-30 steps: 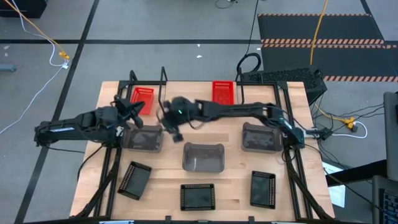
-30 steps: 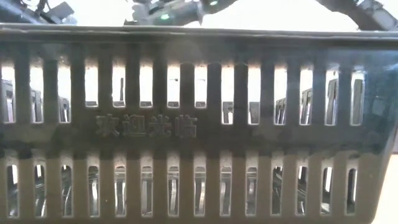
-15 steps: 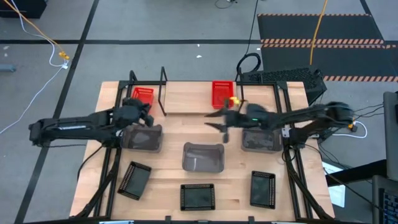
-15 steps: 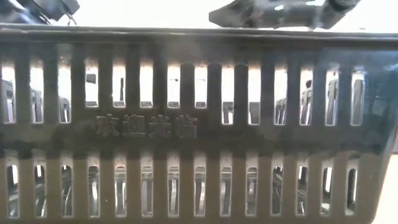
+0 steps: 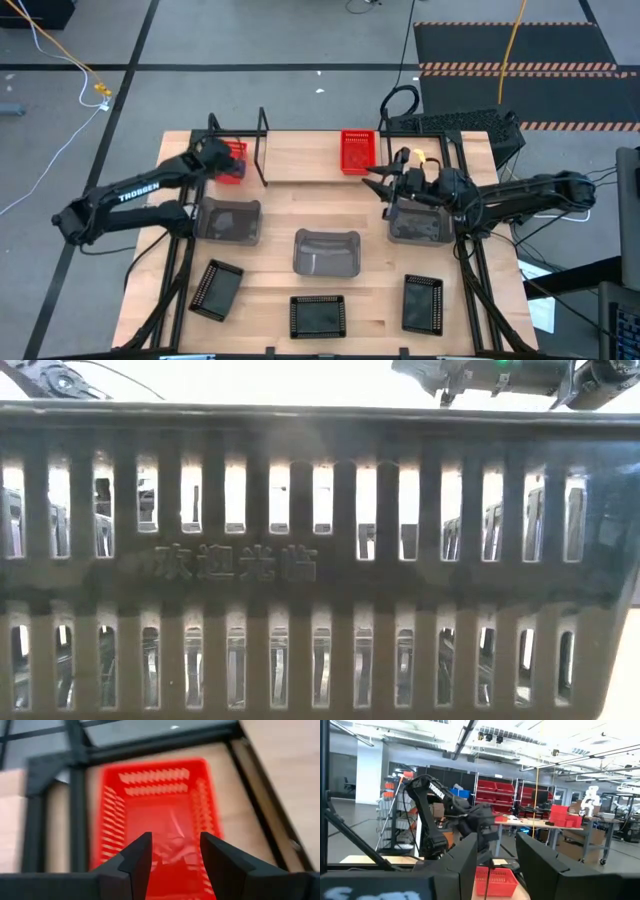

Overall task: Stack baskets on shelf by color
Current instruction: Stack the red bin on top of the other red bins on the shelf

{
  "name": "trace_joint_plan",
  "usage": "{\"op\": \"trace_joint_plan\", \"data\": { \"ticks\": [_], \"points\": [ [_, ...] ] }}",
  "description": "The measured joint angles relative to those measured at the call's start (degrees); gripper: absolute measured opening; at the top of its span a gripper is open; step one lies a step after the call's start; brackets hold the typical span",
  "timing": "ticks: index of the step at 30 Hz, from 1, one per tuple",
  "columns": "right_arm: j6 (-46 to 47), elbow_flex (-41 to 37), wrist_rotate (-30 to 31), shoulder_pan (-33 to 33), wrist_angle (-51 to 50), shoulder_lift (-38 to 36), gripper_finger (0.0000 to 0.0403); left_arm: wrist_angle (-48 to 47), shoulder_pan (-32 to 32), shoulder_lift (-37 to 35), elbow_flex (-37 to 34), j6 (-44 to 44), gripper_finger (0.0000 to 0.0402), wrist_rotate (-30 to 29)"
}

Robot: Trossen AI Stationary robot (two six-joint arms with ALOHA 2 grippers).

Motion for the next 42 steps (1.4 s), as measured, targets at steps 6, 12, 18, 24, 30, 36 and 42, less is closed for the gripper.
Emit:
{"op": "trace_joint_plan", "data": {
  "ticks": [6, 12, 18, 24, 30, 36, 42],
  "points": [
    [0.42, 0.02, 1.56, -0.02, 0.06, 0.58, 0.013, -0.54, 7.78, 2.18, 2.68, 3.75, 0.017, -0.95],
    [2.08, 0.02, 1.55, -0.02, 0.17, 0.65, 0.013, -1.86, 7.57, 4.51, 2.86, 3.82, 0.0165, -2.51],
    [2.03, 0.02, 1.53, 0.0, 0.22, 0.67, 0.013, -5.83, 8.79, 9.28, 2.86, 2.46, 0.0123, -6.11],
    [1.93, 0.02, 1.51, 0.02, 0.1, 0.67, 0.013, -5.81, 12.08, 14.96, 2.84, 1.8, 0.0109, -5.93],
    [1.92, 0.02, 1.51, 0.02, -0.3, 0.69, 0.013, -5.44, 12.75, 16.88, 2.84, 2.04, 0.0108, -5.48],
    [1.92, 0.04, 1.51, 0.02, -0.3, 0.67, 0.013, -5.73, 12.73, 16.86, 2.84, 2.56, 0.0048, -4.95],
    [1.95, 0.07, 1.49, 0.02, -0.3, 0.69, 0.013, -5.52, 12.73, 16.45, 2.86, 2.41, 0.0018, -4.88]
  ]
}}
